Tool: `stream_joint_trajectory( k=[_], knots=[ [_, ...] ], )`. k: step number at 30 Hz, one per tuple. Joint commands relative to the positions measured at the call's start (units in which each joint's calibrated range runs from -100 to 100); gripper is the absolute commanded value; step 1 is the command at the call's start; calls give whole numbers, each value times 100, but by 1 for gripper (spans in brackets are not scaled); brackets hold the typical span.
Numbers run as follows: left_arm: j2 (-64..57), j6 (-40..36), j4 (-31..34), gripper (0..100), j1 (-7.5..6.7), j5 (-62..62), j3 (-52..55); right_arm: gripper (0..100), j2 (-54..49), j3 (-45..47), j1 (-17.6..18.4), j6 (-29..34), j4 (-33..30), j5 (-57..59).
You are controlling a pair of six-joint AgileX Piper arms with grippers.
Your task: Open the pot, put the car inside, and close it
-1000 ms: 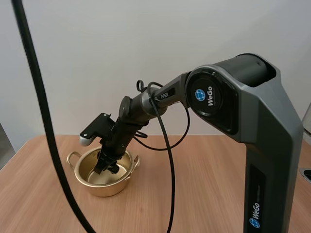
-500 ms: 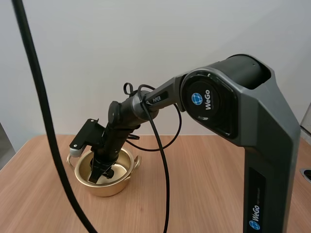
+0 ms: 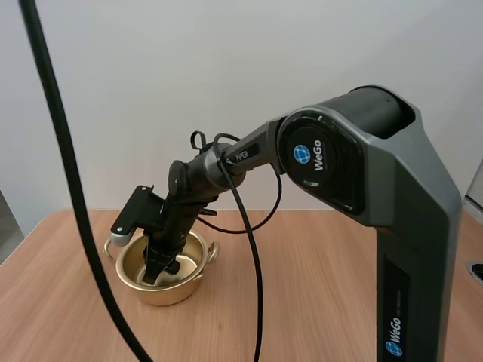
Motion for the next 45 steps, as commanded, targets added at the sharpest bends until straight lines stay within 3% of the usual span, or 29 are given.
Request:
stream_joint_trajectory(
  k=[1,15,16,19,21,37,45],
  knots=[
    [5,-6,-4,0,0,-8,-2,0,110,6,0,0,-4,19],
    [5,-6,-4,0,0,-8,-2,0,150,-7,0,0,-28,-206],
    [5,-6,-4,0,0,-8,-2,7,150,-7,0,0,-28,-228],
    [5,-6,-4,0,0,-8,-2,45,150,-7,0,34,-11,-339],
    [5,-6,-4,0,0,-8,-2,58,150,-7,0,38,-11,-359],
    [5,-6,-4,0,0,179,-2,60,73,-7,0,48,-11,-359],
    [5,-6,-4,0,0,179,-2,60,-748,-7,-6,183,-11,-394]
  ],
)
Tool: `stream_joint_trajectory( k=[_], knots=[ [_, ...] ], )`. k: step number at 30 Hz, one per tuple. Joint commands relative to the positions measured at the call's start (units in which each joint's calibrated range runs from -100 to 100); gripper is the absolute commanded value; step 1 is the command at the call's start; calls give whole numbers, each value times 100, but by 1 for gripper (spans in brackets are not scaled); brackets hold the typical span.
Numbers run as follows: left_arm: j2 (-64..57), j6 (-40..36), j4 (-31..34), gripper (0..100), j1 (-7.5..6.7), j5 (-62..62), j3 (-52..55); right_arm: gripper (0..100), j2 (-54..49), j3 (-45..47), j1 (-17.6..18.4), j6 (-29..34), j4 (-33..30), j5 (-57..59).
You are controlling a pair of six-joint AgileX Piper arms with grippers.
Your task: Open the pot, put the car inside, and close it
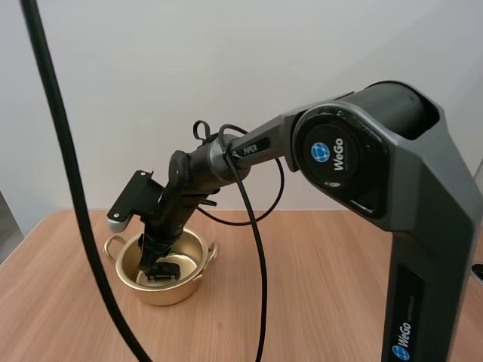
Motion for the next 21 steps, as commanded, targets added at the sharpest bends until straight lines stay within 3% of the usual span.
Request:
stream_joint_trajectory(
  k=[1,5,7,10,11,17,21],
  knots=[
    [5,-6,-4,0,0,3,-2,60,-289,-7,-6,192,-16,-7],
    [5,4,-4,0,0,3,-2,48,-872,-7,-51,765,-577,-7],
    [5,28,-4,0,0,3,-2,34,-1223,-7,-124,1048,-931,-7],
    [5,28,-4,0,0,3,-2,4,-1717,-7,-382,1412,-1228,-99],
    [5,28,-4,0,0,3,-2,0,-1852,-7,-480,1521,-1275,-140],
    [5,234,-4,0,0,3,-2,0,-2686,-7,-1443,2279,-1173,-332],
    [5,286,-4,0,0,158,-2,0,-3220,175,-2234,2344,-518,-602]
  ],
)
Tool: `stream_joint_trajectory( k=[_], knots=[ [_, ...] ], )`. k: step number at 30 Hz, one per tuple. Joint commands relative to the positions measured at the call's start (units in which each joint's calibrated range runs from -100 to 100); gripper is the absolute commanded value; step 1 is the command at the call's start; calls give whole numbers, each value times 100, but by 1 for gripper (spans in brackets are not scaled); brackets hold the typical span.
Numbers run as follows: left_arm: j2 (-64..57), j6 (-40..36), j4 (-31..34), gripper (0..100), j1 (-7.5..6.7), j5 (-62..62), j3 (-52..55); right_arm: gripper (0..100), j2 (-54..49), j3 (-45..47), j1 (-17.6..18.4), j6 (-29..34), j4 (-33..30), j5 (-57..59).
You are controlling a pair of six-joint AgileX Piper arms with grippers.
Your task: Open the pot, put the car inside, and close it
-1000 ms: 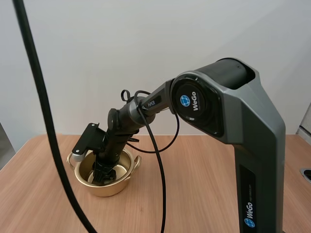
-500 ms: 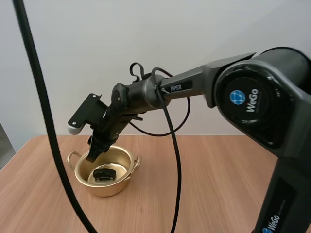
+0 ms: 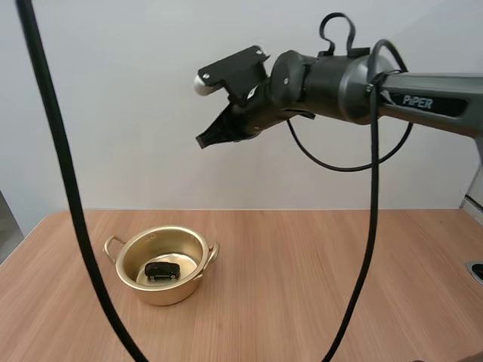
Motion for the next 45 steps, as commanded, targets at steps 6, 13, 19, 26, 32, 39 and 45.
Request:
stream_joint_trajectory(
  k=[6,13,19,26,32,39,45],
  knots=[
    [5,-55,-4,0,0,1161,95,0,-1397,1124,-1675,-28,468,-1793],
    [9,-415,1370,0,0,1530,1449,0,-2883,2386,-2001,-373,380,-2085],
    [179,-557,2229,0,0,1794,2968,0,-3687,2970,-2001,-331,701,-1852],
    [761,-661,2543,0,0,2598,3684,0,-3783,2997,-2001,-331,930,-1354],
    [1646,-661,2532,0,0,3505,3698,0,-3898,2997,-2001,-331,930,-1148],
    [2393,-661,2532,0,0,3772,3698,0,-3898,2997,-2001,-331,930,-1083],
    [3004,-626,2532,0,0,4489,3698,0,-3898,2997,-2001,-331,930,-1065]
  ],
)
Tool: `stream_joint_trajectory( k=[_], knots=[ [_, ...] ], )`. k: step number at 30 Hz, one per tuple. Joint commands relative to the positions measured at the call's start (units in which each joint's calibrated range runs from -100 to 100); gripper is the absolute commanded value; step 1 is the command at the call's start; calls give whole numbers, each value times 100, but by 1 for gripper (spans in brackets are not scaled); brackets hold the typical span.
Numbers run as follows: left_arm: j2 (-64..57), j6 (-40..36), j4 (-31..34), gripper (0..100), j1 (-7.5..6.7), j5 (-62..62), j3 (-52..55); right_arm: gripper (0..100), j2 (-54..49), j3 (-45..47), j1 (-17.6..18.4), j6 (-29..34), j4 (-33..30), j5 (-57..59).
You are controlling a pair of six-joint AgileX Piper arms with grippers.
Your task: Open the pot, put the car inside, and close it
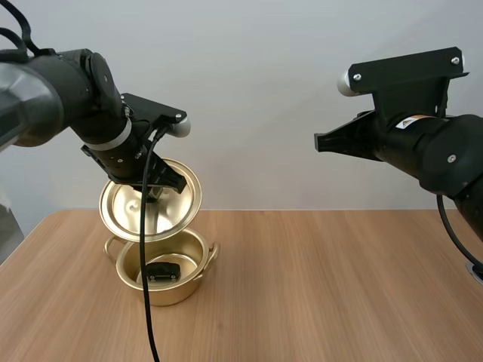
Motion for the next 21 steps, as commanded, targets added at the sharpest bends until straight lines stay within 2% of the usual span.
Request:
stream_joint_trajectory(
  k=[1,5,10,21],
  knots=[
    [221,4,-3,0,0,232,4,0,5,6,-2,4,9,7],
    [501,4,-27,0,0,376,4,0,5,6,-2,4,9,26],
    [795,117,-360,0,0,640,4,0,5,6,-2,4,9,149],
    [1295,117,-270,0,0,546,4,0,5,6,-2,4,9,194]
  ],
)
